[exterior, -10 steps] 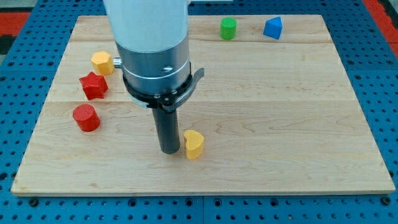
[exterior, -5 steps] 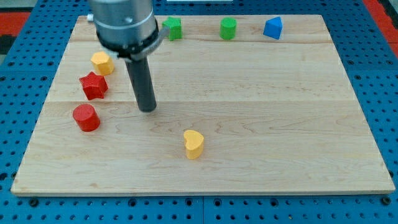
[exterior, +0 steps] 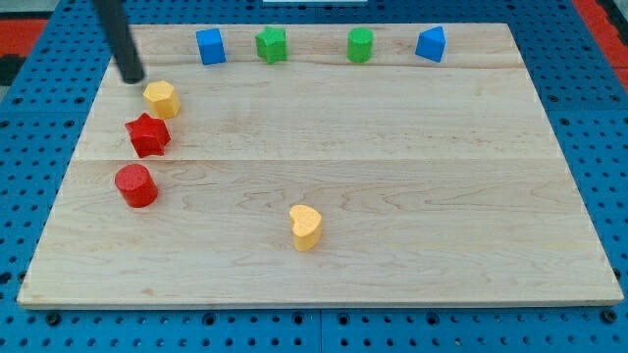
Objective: Move the yellow hexagon above to the yellow heart
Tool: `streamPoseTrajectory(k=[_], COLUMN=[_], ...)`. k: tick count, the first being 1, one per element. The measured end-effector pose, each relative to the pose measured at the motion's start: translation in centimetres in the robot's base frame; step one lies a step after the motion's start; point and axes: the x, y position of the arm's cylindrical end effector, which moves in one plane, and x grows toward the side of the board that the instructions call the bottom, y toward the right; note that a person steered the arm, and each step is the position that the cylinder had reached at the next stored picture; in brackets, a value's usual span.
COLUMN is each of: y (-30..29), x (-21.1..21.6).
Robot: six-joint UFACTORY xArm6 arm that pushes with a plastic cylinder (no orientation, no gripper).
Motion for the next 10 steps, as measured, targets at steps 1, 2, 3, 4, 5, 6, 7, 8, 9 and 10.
streamPoseTrajectory(k=[1,2,3,4,5,6,7,8,9,10], y=[3.3,10.2,11.5,5.9,0.6,1.4,6.1,8.6,11.8,13.6], x=[1.6,1.3,2.5,1.2,0.1,2.2,2.8,4.0,5.0,6.4])
